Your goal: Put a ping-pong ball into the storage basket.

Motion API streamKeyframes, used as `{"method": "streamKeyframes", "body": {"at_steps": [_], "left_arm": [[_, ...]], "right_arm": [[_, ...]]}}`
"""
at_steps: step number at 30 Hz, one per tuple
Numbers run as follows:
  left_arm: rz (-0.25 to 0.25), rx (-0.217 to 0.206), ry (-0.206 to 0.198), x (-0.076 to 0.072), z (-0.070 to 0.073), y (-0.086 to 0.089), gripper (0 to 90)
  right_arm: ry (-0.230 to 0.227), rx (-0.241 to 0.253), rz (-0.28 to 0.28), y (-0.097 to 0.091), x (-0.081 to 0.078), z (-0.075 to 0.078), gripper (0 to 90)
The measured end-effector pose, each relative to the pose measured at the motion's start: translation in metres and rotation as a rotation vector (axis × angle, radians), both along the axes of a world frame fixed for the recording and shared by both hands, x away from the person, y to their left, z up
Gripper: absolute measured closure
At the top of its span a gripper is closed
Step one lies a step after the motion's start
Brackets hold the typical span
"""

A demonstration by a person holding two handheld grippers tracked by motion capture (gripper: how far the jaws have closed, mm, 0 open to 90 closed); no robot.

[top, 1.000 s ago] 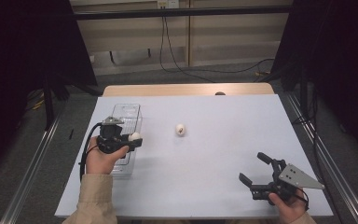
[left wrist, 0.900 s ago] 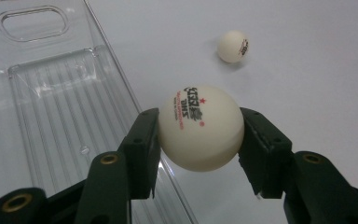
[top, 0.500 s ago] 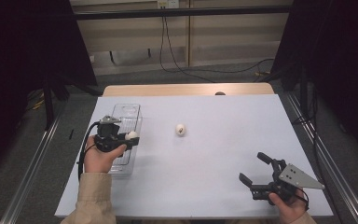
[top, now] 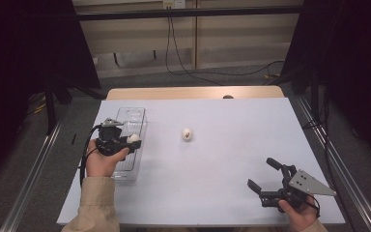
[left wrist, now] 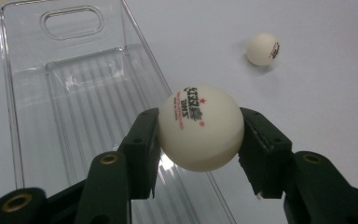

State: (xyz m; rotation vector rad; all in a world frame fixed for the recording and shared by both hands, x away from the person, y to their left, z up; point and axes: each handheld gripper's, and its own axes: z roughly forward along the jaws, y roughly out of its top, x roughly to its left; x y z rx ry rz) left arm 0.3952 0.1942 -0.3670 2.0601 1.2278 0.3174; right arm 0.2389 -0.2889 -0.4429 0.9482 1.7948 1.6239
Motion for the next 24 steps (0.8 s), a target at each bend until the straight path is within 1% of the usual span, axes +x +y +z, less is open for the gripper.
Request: {"method": "streamKeyframes", "body": {"at_steps": [1,8,10,11,12,13,18,22,23,24], "left_arm": [[0.0,-0.001,0.005,0.0,0.0,0.0,51.1],[0.026,0.013,-0.001,0.003,-0.002,0.002,51.0],[0.022,0.014,-0.002,0.004,-0.002,0.003,51.1],[0.025,0.024,-0.003,0.004,-0.002,0.003,51.0],[0.033,0.019,-0.004,0.004,-0.003,0.003,51.1],[0.031,0.019,0.0,0.005,-0.003,0.004,51.1],[0.039,0.031,0.0,0.007,-0.004,0.005,51.1],[0.052,0.029,0.001,0.01,-0.006,0.006,51.1],[0.052,0.03,0.007,0.01,-0.006,0.006,51.1],[0.048,0.039,0.002,0.011,-0.006,0.007,51.1]], "right_arm": [[-0.001,0.0,0.0,0.0,0.0,0.0,2.3],[-0.001,0.001,0.001,0.0,0.0,0.0,2.3],[-0.001,0.001,0.0,0.0,0.0,0.0,2.3],[-0.001,0.001,0.0,0.0,0.0,0.0,2.3],[0.0,0.001,-0.001,0.0,0.0,0.0,2.3],[-0.001,0.001,0.0,0.0,0.0,0.0,2.3],[0.0,0.001,0.0,0.0,0.0,0.0,2.3],[-0.001,0.001,0.0,0.0,0.0,0.0,2.3],[-0.001,0.002,0.0,0.0,0.0,0.0,2.3],[-0.001,0.002,0.0,0.0,0.0,0.0,2.3]]}}
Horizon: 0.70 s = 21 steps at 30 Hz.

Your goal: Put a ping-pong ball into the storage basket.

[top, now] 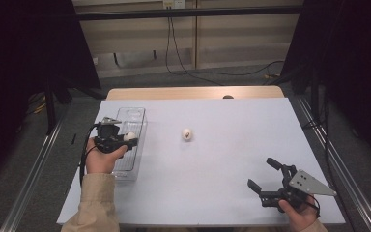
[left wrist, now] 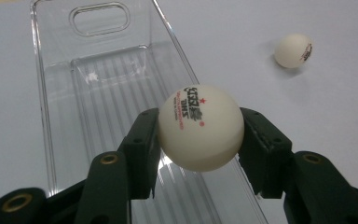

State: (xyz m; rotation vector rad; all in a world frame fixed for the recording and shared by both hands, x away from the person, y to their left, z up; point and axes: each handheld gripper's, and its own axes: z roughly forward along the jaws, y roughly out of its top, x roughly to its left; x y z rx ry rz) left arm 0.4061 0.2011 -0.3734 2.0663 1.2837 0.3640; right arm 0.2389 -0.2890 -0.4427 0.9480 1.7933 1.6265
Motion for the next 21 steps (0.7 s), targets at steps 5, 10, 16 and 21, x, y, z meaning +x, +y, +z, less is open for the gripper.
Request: {"method": "streamKeyframes", "body": {"at_steps": [5,10,16,21], "left_arm": [[0.008,0.001,0.002,0.0018,-0.0014,0.0007,51.1],[0.01,0.004,-0.001,0.0021,-0.0014,0.0007,51.1],[0.019,0.01,-0.005,0.0035,-0.0027,0.001,51.0],[0.026,0.012,-0.002,0.0048,-0.0036,0.0014,51.1]], "right_arm": [[0.0,0.0,0.0,0.0001,0.0,-0.0001,2.3],[0.0,0.0,-0.001,-0.0001,-0.0001,0.0,2.3],[-0.001,-0.001,0.0,0.0002,0.0,0.0,2.3],[-0.002,-0.001,0.001,0.0002,0.0,0.0,2.3]]}}
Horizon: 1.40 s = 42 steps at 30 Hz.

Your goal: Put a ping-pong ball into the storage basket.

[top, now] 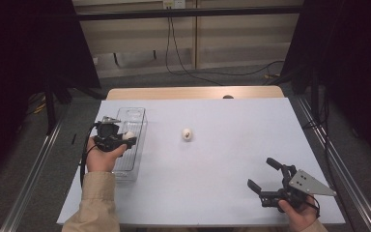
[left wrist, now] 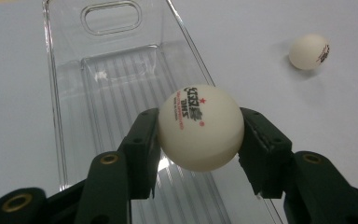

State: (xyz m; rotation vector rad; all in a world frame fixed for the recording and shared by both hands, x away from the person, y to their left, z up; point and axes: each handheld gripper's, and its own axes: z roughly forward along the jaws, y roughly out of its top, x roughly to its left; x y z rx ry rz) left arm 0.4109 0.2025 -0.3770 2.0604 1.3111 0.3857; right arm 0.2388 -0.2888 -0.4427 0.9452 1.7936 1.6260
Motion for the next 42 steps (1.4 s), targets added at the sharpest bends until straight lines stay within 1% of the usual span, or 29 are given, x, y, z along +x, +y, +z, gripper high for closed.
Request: {"method": "streamKeyframes", "body": {"at_steps": [2,4,5,7,13,18,21,23,24,26,27,29,30,31,34,36,42], "left_arm": [[-0.001,0.006,-0.001,0.001,0.0,0.0,51.1],[0.007,0.004,0.001,0.001,-0.001,0.0,51.1],[-0.002,0.006,0.006,0.001,-0.001,0.001,51.1],[0.005,0.006,0.0,0.001,-0.002,0.001,51.1],[0.016,0.003,0.01,0.002,-0.005,0.003,51.0],[0.026,0.008,0.008,0.002,-0.008,0.004,51.0],[0.033,0.009,-0.001,0.002,-0.009,0.004,50.5],[0.043,0.004,-0.005,0.002,-0.009,0.004,48.2],[0.037,0.003,0.002,0.001,-0.008,0.004,46.6],[0.045,0.004,-0.007,0.001,-0.008,0.004,45.5],[0.045,0.007,-0.007,0.001,-0.008,0.004,43.4],[0.047,0.003,-0.011,0.0,-0.007,0.004,43.0],[0.045,0.001,-0.006,-0.001,-0.006,0.004,42.1],[0.047,0.002,-0.014,-0.001,-0.006,0.004,41.2],[0.047,-0.006,-0.019,-0.004,-0.004,0.003,38.3],[0.044,-0.016,-0.021,-0.006,-0.003,0.002,36.6],[0.021,-0.024,-0.028,-0.01,0.0,-0.003,33.5]], "right_arm": [[0.001,0.0,0.0,0.0,0.0,0.0,2.3],[0.001,0.001,0.0,0.0,0.0,0.0,2.3],[0.001,0.0,0.0,0.0,0.0,0.0,2.3],[0.001,0.001,0.001,0.0,0.0,0.0,2.3],[0.0,0.001,-0.001,0.0,0.0,0.0,2.4],[0.001,0.003,-0.001,0.0,0.0,0.0,2.3],[0.0,0.001,0.0,0.0,0.0,0.0,2.3],[0.0,0.001,0.0,0.0,0.0,0.0,2.4],[0.001,0.002,0.0,0.0,0.0,0.0,2.3],[0.001,0.003,-0.001,0.0,0.0,0.0,2.3],[0.001,0.003,0.0,0.0,0.0,0.0,2.3],[0.001,0.004,-0.002,0.0,0.0,0.0,2.4],[0.001,0.004,-0.002,0.0,0.0,0.0,2.3],[0.002,0.006,-0.002,0.0,0.0,0.0,2.3],[0.001,0.006,-0.002,0.0,0.0,0.0,2.4],[0.002,0.006,-0.001,0.0,0.0,0.0,2.3],[0.002,0.006,-0.002,0.0,0.0,0.0,2.3]]}}
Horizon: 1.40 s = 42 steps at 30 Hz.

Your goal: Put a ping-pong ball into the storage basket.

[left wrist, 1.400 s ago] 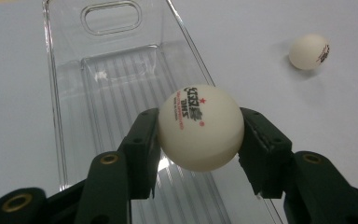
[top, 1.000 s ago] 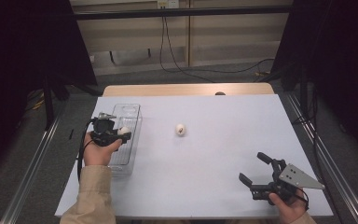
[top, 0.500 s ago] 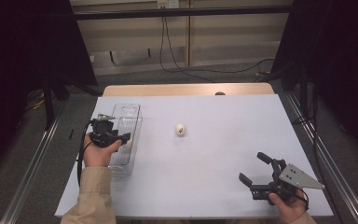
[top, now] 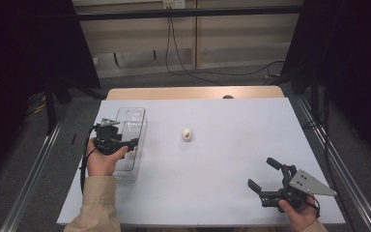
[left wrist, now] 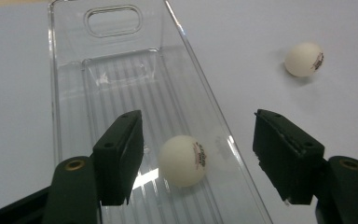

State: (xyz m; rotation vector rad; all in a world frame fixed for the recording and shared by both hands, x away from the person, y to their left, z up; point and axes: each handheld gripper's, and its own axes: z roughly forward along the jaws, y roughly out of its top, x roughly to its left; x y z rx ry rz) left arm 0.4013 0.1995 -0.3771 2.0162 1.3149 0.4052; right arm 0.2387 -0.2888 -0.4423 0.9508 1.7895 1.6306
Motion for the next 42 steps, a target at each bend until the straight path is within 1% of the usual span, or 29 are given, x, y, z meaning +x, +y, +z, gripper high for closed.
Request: {"method": "streamKeyframes", "body": {"at_steps": [1,2,4,5,6,10,11,14,15,18,21,22,23,27,28,29,30,33,34,36,40,41,42], "left_arm": [[-0.003,-0.006,0.004,-0.001,0.0,-0.001,32.8],[-0.002,-0.012,-0.001,-0.001,0.0,-0.003,32.1],[-0.013,-0.007,0.0,-0.003,0.001,-0.005,31.7],[-0.016,-0.016,0.0,-0.003,0.001,-0.006,31.6],[-0.018,-0.015,-0.003,-0.003,0.001,-0.007,31.3],[-0.025,-0.017,0.005,-0.004,0.0,-0.012,29.1],[-0.031,-0.012,0.004,-0.005,0.0,-0.013,28.4],[-0.039,-0.02,-0.001,-0.006,0.0,-0.016,28.0],[-0.045,-0.013,-0.001,-0.006,0.0,-0.017,27.6],[-0.056,-0.013,-0.007,-0.008,0.001,-0.02,27.4],[-0.061,-0.027,-0.008,-0.009,0.002,-0.024,26.8],[-0.07,-0.017,-0.009,-0.009,0.002,-0.024,26.5],[-0.071,-0.027,-0.011,-0.01,0.002,-0.025,26.5],[-0.084,-0.036,-0.012,-0.011,0.003,-0.03,24.9],[-0.086,-0.033,-0.011,-0.011,0.003,-0.031,24.5],[-0.084,-0.041,-0.013,-0.011,0.003,-0.033,24.2],[-0.091,-0.035,-0.013,-0.011,0.004,-0.034,23.8],[-0.093,-0.043,-0.019,-0.012,0.004,-0.038,23.4],[-0.103,-0.039,-0.015,-0.011,0.005,-0.039,23.4],[-0.093,-0.043,-0.017,-0.012,0.004,-0.041,22.7],[-0.109,-0.037,-0.015,-0.011,0.004,-0.043,22.0],[-0.105,-0.048,-0.015,-0.011,0.004,-0.044,22.0],[-0.107,-0.042,-0.014,-0.011,0.004,-0.045,22.0]], "right_arm": [[0.0,0.001,-0.001,0.0,0.0,0.0,2.4],[-0.002,-0.002,0.0,0.0,0.0,0.0,2.3],[0.0,-0.003,0.0,0.0,0.0,0.0,2.3],[-0.002,-0.002,0.0,0.0,0.0,0.0,2.3],[0.0,-0.003,0.001,0.0,0.0,0.0,2.3],[0.0,-0.005,0.003,0.0,0.0,0.0,2.3],[0.001,-0.006,0.003,0.0,0.0,0.0,2.3],[0.0,-0.005,0.002,0.0,0.0,0.0,2.3],[-0.001,-0.006,0.001,0.0,0.0,0.0,2.3],[0.0,-0.006,0.002,0.0,0.0,0.0,2.3],[0.001,-0.007,0.002,0.0,0.0,0.0,2.3],[0.0,-0.008,0.002,0.0,0.001,0.0,2.3],[-0.001,-0.009,0.003,0.0,0.001,0.0,2.3],[-0.002,-0.01,0.004,0.0,0.001,0.0,2.3],[-0.001,-0.01,0.003,0.0,0.001,0.0,2.3],[0.0,-0.009,0.003,0.0,0.001,0.0,2.3],[-0.001,-0.008,0.002,0.0,0.001,0.0,2.3],[-0.001,-0.009,0.004,0.0,0.001,0.0,2.3],[-0.001,-0.009,0.004,0.0,0.001,0.0,2.3],[-0.001,-0.01,0.005,0.001,0.001,0.0,2.3],[-0.003,-0.01,0.004,0.0,0.001,0.0,2.3],[-0.001,-0.01,0.004,0.0,0.001,0.0,2.4],[-0.001,-0.01,0.004,0.001,0.001,0.0,2.4]]}}
